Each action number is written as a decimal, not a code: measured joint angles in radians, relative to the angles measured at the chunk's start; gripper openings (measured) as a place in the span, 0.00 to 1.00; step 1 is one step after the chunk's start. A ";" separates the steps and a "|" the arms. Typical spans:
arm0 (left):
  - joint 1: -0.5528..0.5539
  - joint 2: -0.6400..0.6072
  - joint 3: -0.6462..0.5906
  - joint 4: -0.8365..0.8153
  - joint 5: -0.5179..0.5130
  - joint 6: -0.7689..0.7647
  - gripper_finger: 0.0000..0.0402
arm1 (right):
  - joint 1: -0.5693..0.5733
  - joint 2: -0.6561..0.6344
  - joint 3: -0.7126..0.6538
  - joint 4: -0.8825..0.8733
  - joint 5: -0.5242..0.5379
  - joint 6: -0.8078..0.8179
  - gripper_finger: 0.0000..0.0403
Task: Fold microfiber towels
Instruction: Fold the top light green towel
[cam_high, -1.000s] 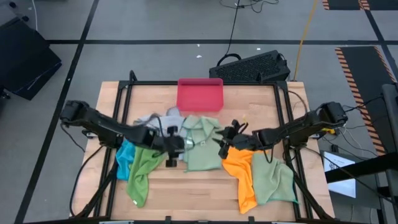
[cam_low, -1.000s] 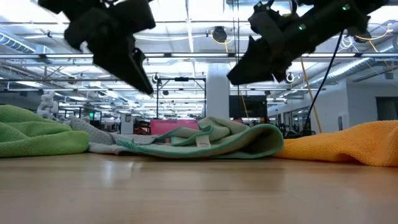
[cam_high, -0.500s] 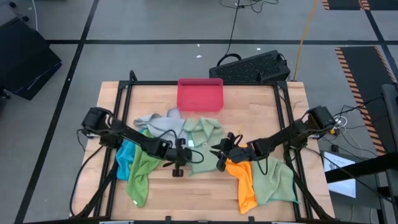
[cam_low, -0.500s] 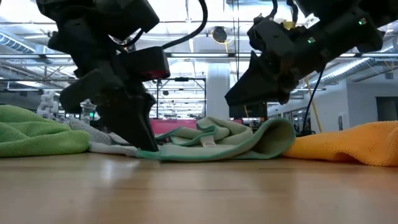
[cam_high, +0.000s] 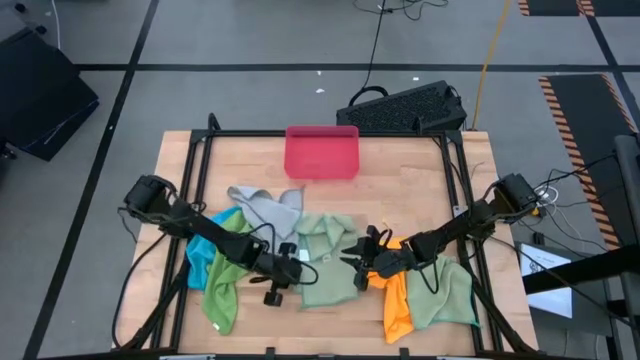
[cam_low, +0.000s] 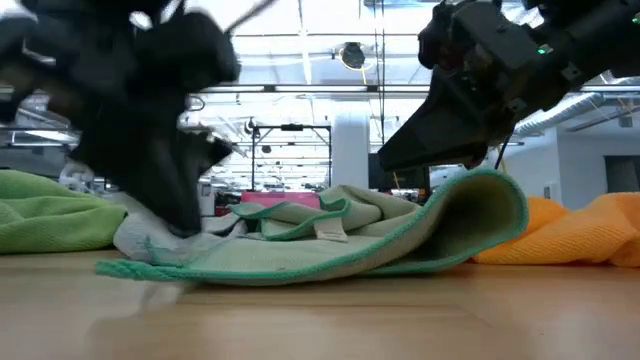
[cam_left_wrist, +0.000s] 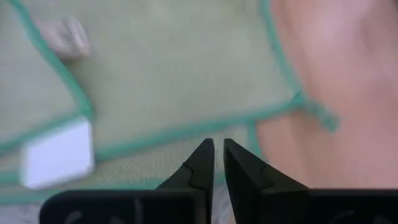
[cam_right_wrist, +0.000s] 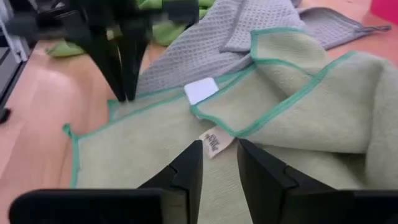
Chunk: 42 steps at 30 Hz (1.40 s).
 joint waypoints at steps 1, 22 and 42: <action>-0.003 -0.020 0.001 0.000 -0.013 -0.011 0.09 | 0.009 0.000 0.000 0.003 0.000 0.002 0.23; -0.295 0.124 0.007 0.289 -0.348 0.097 0.54 | 0.177 -0.001 0.000 0.006 0.184 0.132 0.23; -0.225 0.200 0.053 0.195 -0.423 0.059 0.04 | 0.176 -0.001 0.000 0.007 0.184 0.118 0.23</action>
